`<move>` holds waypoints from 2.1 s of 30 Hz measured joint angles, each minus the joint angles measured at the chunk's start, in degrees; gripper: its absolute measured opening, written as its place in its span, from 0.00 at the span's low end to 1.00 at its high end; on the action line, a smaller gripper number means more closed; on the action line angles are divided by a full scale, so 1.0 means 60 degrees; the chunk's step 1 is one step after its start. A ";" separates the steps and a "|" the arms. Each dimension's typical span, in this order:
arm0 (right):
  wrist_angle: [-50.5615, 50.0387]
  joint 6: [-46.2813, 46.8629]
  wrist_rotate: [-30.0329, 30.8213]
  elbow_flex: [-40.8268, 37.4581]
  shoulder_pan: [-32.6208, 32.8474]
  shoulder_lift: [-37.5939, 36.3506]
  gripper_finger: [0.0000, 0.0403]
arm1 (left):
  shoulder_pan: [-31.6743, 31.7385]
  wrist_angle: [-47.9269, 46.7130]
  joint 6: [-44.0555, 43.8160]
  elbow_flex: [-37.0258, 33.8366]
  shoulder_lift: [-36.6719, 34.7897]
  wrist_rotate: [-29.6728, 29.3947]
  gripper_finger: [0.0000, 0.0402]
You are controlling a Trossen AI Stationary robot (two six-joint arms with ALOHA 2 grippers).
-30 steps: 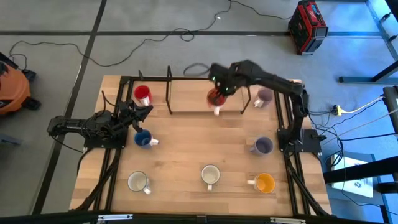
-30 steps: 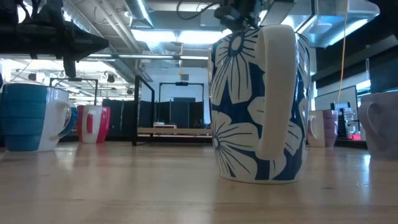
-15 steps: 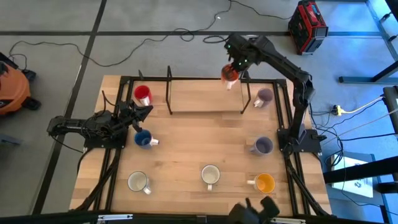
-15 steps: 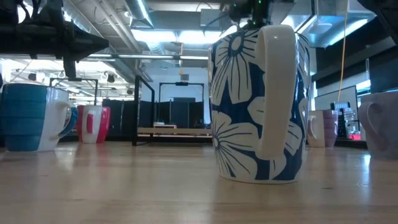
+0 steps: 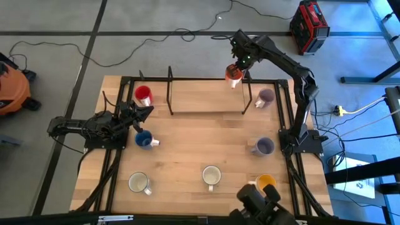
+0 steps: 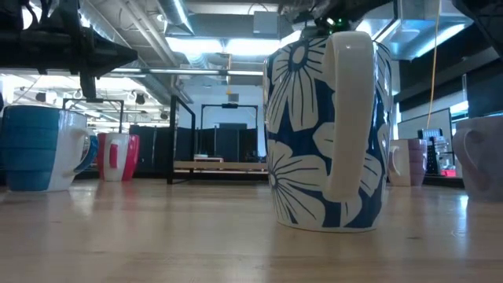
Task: Place coffee mugs
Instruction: Put the orange mug on the shelf, then put the yellow mug on the shelf
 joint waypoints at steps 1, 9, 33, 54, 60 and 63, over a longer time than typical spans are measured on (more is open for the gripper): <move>0.0162 -0.0004 -0.0051 -0.0136 -0.0002 0.0003 0.00 | 0.0003 -0.0004 0.0000 0.0000 0.0000 0.0000 0.04; 0.0859 -0.0040 -0.0142 -0.1001 -0.0063 -0.0001 0.00 | 0.0000 -0.0007 0.0007 -0.0003 0.0000 -0.0004 0.04; 0.1378 0.0001 0.0273 -0.1800 -0.0100 -0.0004 0.02 | 0.0001 0.0026 0.0022 -0.0004 -0.0003 -0.0065 0.04; 0.1397 0.0029 0.0172 -0.1793 -0.0096 -0.0007 0.18 | 0.0004 0.0026 0.0022 -0.0004 0.0000 -0.0066 0.04; 0.1389 0.0031 0.0186 -0.1793 -0.0096 -0.0008 0.25 | 0.0004 0.0026 0.0025 -0.0004 -0.0004 -0.0065 0.04; 0.1389 0.0032 0.0190 -0.1793 -0.0096 -0.0008 0.27 | 0.0004 0.0024 0.0024 -0.0004 0.0000 -0.0066 0.04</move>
